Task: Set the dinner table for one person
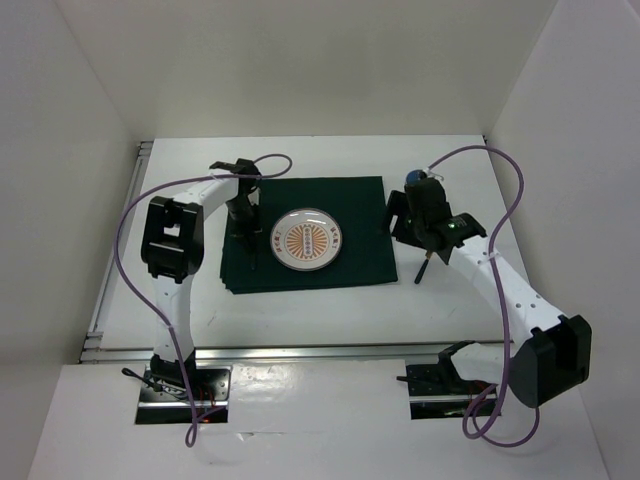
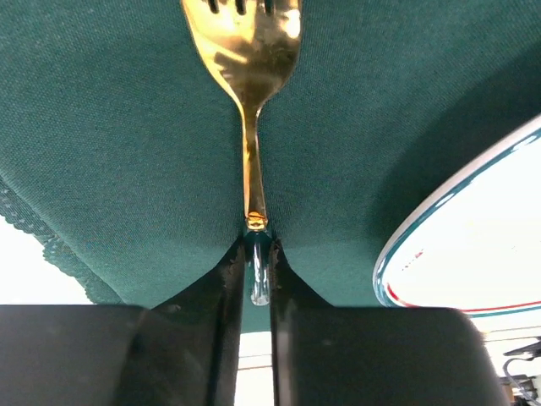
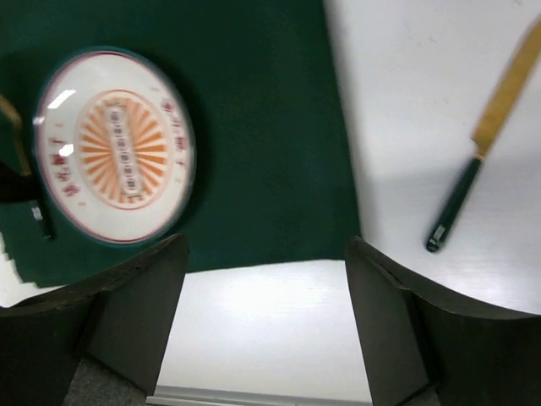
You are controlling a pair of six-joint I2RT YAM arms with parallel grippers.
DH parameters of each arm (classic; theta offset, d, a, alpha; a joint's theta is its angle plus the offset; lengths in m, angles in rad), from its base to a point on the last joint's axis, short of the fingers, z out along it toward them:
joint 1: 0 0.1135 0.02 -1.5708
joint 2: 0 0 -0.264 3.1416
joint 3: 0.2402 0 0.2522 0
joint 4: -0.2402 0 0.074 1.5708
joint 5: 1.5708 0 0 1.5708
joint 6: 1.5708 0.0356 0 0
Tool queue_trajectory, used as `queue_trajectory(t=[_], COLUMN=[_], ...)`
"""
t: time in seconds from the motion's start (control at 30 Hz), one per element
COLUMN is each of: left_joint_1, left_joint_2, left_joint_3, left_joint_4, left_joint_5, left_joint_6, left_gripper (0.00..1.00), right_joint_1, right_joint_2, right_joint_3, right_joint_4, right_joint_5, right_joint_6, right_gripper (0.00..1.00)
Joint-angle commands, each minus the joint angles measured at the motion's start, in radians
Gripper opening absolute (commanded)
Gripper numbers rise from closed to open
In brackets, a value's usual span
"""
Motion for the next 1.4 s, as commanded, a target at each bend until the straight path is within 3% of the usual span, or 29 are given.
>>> queue_trajectory(t=[0.0, 0.13, 0.27, 0.33, 0.37, 0.53, 0.6, 0.83, 0.97, 1.07, 1.1, 1.17, 1.37], left_joint_1=[-0.008, -0.008, -0.008, -0.017, -0.017, -0.017, -0.017, 0.003, 0.014, 0.035, 0.035, 0.044, 0.075], left_joint_2=[0.001, -0.008, -0.017, -0.017, -0.017, -0.077, -0.105, -0.318, -0.344, -0.366, -0.379, -0.392, -0.415], left_joint_3=[0.034, 0.065, 0.109, 0.154, 0.163, 0.173, 0.173, -0.01, -0.019, -0.019, -0.019, -0.028, -0.028], left_joint_4=[0.009, -0.01, -0.037, -0.059, -0.08, -0.105, -0.114, -0.007, -0.03, -0.04, -0.04, -0.04, -0.04], left_joint_5=[-0.001, -0.001, -0.011, -0.03, -0.039, -0.009, -0.021, -0.036, -0.067, -0.024, -0.015, -0.004, 0.016], left_joint_6=[0.031, 0.041, 0.077, 0.095, 0.11, 0.214, 0.236, 0.31, 0.319, 0.319, 0.319, 0.31, 0.31], left_gripper=[0.28, 0.61, 0.62, 0.62, 0.74, 0.76, 0.76, 0.76, 0.76, 0.76, 0.76, 0.76, 0.76], right_joint_1=[-0.073, -0.171, -0.266, -0.277, -0.277, -0.349, -0.371, -0.38, -0.389, -0.411, -0.42, -0.434, -0.446], right_joint_2=[0.039, 0.001, -0.023, 0.046, 0.075, 0.249, 0.269, 0.391, 0.456, 0.438, 0.426, 0.378, 0.196], right_joint_3=[0.029, -0.09, -0.206, -0.229, -0.229, -0.215, -0.215, -0.174, -0.16, -0.189, -0.212, -0.223, -0.212], right_joint_4=[-0.203, -0.226, -0.104, -0.033, -0.015, 0.073, 0.103, 0.193, 0.193, 0.183, 0.183, 0.162, 0.073], right_joint_5=[0.001, -0.054, -0.094, -0.094, -0.072, -0.08, -0.114, -0.145, -0.171, -0.18, -0.18, -0.159, -0.084], right_joint_6=[0.006, -0.019, -0.059, -0.071, -0.082, -0.082, -0.082, -0.146, -0.136, -0.126, -0.126, -0.126, -0.129], right_gripper=[0.84, 0.84, 0.84, 0.82, 0.8, 0.75, 0.68, 0.59, 0.42, 0.28, 0.13, 0.0, 0.0])
